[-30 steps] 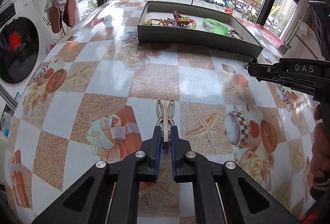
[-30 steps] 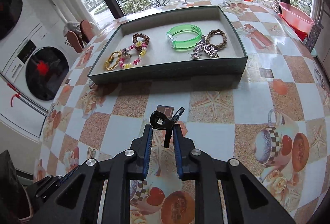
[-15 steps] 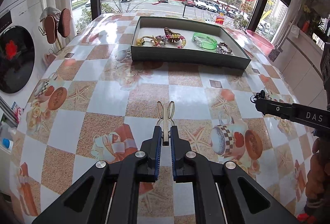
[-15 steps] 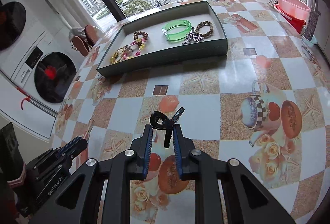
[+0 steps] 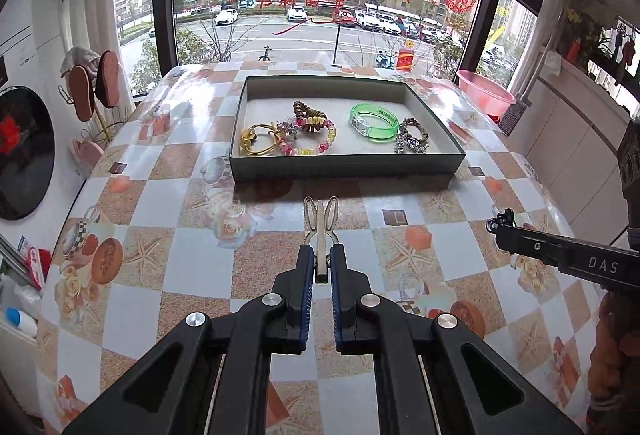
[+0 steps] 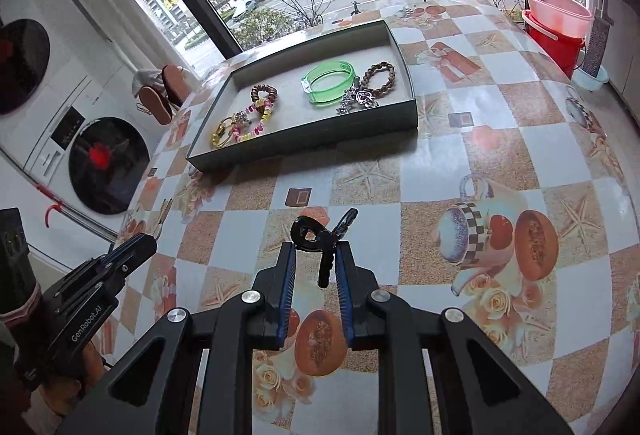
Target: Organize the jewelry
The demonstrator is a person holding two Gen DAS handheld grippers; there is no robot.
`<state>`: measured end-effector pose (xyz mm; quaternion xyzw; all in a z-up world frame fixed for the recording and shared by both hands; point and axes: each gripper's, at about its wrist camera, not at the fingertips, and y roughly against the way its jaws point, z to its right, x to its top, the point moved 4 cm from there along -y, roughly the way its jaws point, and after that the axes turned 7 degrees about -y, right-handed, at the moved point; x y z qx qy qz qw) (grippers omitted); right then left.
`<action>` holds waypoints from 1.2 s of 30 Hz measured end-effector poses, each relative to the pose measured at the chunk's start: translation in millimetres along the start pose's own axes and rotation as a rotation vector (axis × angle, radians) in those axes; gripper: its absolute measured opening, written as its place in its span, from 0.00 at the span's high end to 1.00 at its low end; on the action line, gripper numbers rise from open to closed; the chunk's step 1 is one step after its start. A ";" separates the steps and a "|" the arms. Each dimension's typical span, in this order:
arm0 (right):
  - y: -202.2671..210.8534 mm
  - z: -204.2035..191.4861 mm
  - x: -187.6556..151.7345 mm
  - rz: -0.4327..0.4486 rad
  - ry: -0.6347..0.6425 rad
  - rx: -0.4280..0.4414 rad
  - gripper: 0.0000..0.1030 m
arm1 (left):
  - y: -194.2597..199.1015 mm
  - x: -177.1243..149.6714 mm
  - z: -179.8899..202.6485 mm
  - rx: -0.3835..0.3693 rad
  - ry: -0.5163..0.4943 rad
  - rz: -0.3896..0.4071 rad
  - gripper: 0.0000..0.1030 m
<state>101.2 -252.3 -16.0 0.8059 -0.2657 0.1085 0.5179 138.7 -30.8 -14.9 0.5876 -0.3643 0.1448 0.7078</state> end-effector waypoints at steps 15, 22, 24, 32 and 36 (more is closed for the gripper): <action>15.8 -4.5 55.2 0.045 -0.006 0.033 0.79 | -0.7 56.2 -21.3 0.011 0.009 0.065 0.79; 11.8 -13.9 106.2 0.069 0.009 0.041 0.79 | -20.2 92.7 -28.4 0.041 -0.022 0.081 0.79; 9.4 -17.7 121.0 0.080 0.025 0.032 0.79 | -29.4 103.7 -31.1 0.043 -0.022 0.080 0.79; -27.3 -29.4 166.1 0.073 0.091 -0.018 0.79 | -78.7 132.5 -36.4 0.045 -0.012 0.038 0.79; -59.5 -27.0 167.7 0.042 0.112 -0.061 0.79 | -107.1 132.4 -35.8 0.049 -0.022 0.009 0.79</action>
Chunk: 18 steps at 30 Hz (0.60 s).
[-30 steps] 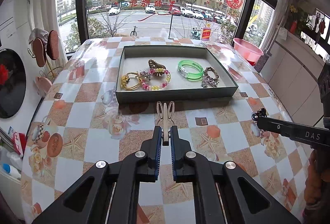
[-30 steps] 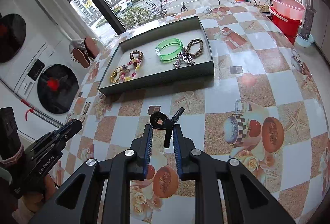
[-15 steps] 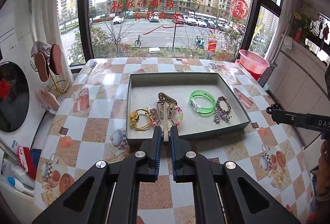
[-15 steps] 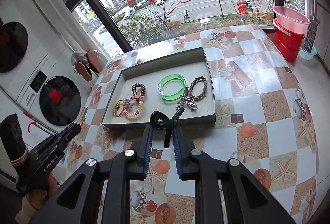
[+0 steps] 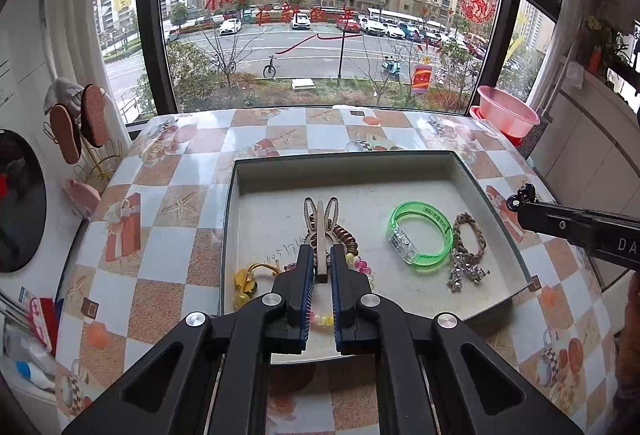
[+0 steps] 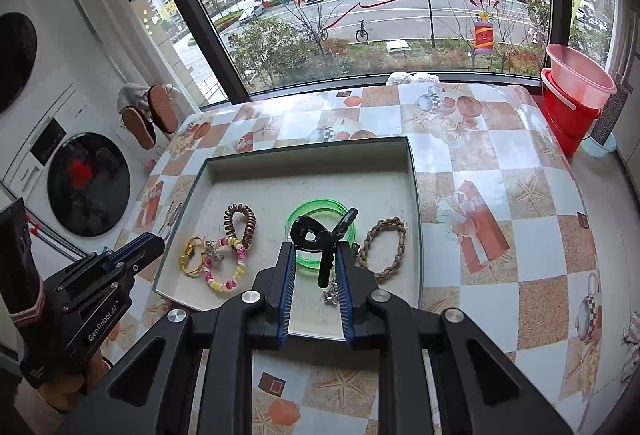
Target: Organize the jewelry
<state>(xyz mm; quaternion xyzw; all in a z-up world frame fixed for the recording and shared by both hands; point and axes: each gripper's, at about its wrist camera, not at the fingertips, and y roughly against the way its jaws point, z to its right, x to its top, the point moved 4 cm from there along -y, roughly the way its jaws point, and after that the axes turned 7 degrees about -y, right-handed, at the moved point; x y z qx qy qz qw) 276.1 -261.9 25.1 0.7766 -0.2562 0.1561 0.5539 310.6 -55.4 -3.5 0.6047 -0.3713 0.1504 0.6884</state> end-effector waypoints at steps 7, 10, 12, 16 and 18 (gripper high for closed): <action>-46.7 14.5 -12.8 -0.058 -0.011 -0.032 0.79 | -36.6 -6.6 1.5 0.017 -0.013 -0.050 0.79; -55.9 17.6 -15.3 -0.060 -0.002 -0.047 0.79 | -43.8 -11.0 2.8 0.029 -0.026 -0.059 0.79; -60.2 18.3 -17.5 -0.062 0.013 -0.062 0.79 | -49.0 -13.4 4.2 0.034 -0.029 -0.067 0.79; -66.4 19.5 -22.3 -0.066 0.012 -0.067 0.79 | -56.7 -18.3 6.5 0.043 -0.038 -0.083 0.79; -70.6 20.2 -24.3 -0.072 0.009 -0.069 0.79 | -57.6 -20.3 9.1 0.051 -0.051 -0.085 0.79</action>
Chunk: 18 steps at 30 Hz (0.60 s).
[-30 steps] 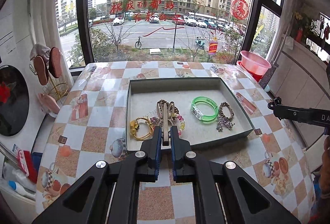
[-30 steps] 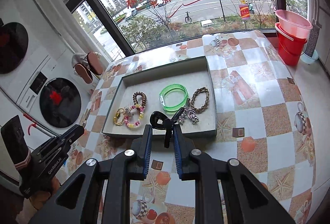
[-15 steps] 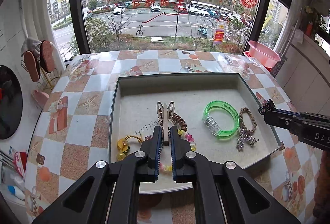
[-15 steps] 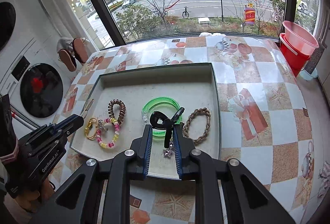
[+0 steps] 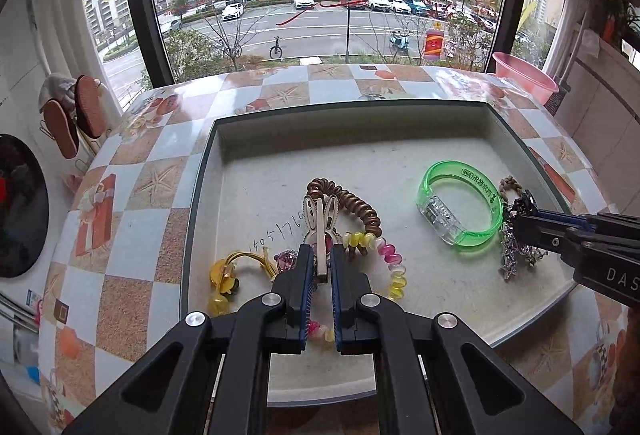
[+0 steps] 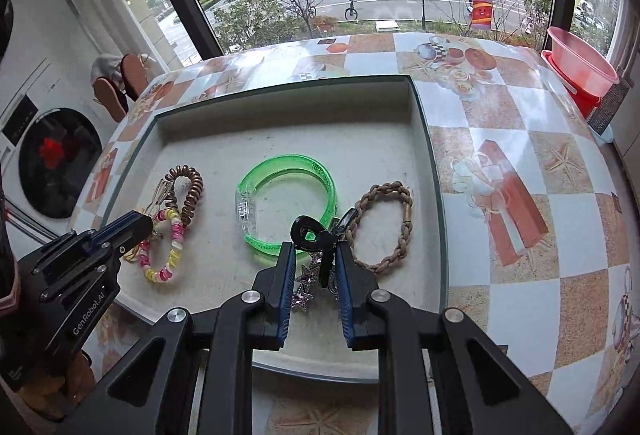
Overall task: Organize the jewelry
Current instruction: 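Release the hair clip with left tool while right tool drops the black clip by the pendant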
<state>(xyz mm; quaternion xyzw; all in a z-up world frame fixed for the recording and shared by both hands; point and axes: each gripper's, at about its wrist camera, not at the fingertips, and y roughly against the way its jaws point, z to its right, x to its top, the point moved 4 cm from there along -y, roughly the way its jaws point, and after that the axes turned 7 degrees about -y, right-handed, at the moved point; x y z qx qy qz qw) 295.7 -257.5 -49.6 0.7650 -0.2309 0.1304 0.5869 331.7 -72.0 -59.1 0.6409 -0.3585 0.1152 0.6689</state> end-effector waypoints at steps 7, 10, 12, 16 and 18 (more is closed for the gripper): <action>-9.3 3.6 -7.8 -0.019 -0.022 0.001 0.79 | -0.5 -1.1 8.0 0.039 -0.038 0.008 0.79; -8.8 3.2 -9.4 -0.014 -0.018 -0.002 0.79 | -0.2 -0.8 9.1 0.055 -0.049 0.010 0.79; -8.9 2.7 -9.5 -0.017 -0.017 -0.001 0.78 | 0.7 -1.4 10.7 0.063 -0.056 0.011 0.79; -7.6 2.8 -9.7 -0.023 -0.027 0.019 0.63 | 3.3 -1.3 10.0 0.073 -0.047 0.013 0.79; -4.9 2.2 -9.9 -0.016 -0.032 0.029 0.51 | 5.1 -0.7 7.8 0.080 -0.035 0.018 0.79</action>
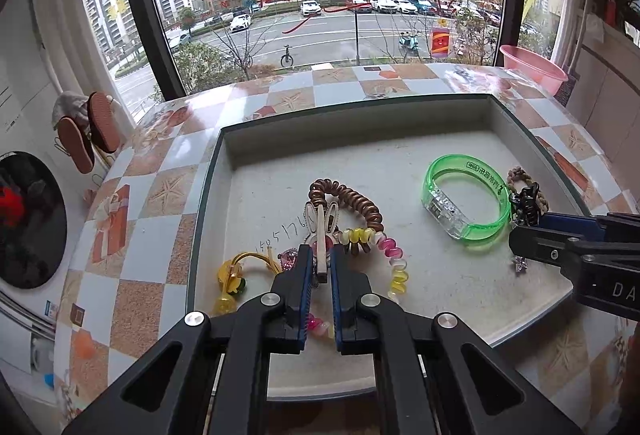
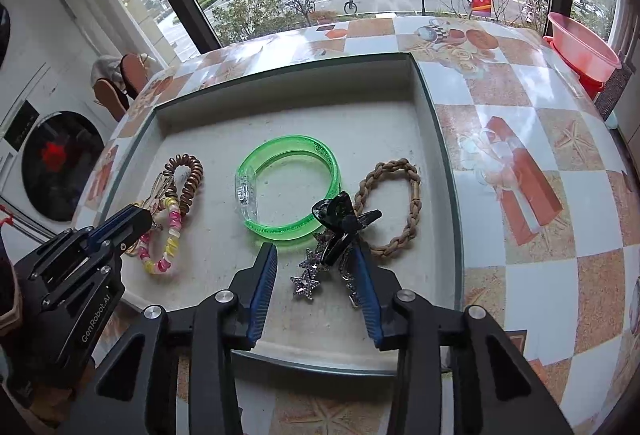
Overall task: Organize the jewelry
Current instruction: 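Release the hair clip with left tool while right tool drops the black clip by the pendant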
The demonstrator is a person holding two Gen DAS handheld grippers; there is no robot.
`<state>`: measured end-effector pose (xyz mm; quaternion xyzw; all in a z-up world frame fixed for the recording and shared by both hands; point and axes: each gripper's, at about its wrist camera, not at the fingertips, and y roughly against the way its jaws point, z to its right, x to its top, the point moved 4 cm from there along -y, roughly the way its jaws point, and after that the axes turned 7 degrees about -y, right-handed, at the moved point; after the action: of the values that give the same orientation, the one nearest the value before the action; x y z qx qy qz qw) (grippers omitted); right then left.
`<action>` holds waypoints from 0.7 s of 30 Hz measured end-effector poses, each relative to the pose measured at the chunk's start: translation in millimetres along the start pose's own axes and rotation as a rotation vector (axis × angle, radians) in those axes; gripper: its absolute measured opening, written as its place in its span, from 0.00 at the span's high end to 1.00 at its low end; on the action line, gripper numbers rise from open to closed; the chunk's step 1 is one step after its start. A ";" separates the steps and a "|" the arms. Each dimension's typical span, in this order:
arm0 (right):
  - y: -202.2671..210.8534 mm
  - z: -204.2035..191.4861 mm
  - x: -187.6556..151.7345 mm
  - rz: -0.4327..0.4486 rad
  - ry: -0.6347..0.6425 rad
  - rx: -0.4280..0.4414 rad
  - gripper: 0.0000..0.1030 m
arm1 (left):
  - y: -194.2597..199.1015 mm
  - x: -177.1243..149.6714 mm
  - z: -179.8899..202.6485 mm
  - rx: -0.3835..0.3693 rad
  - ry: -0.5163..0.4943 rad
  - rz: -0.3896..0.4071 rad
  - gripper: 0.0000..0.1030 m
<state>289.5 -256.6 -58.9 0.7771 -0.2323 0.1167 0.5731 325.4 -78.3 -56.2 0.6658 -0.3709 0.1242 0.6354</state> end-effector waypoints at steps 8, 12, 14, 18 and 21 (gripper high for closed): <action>27.8 -5.9 5.7 0.067 -0.009 0.048 0.50 | 3.1 4.7 -2.0 0.006 0.002 0.007 0.79; 37.4 -2.7 6.6 0.086 -0.030 0.047 0.50 | 1.6 6.3 -0.4 0.012 -0.002 0.000 0.79; 41.3 0.7 6.6 0.089 -0.045 0.047 0.50 | 2.1 7.0 -0.8 0.016 -0.002 0.004 0.79; 47.2 8.2 8.5 0.096 -0.068 0.042 0.50 | 4.7 10.0 -3.5 0.032 -0.004 0.013 0.79; 51.0 11.5 8.7 0.102 -0.080 0.039 0.50 | 5.4 11.7 -6.0 0.038 0.002 0.015 0.79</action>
<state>270.9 -281.5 -16.0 0.7794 -0.2919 0.1193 0.5415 331.8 -76.2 -43.8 0.6748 -0.3728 0.1365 0.6221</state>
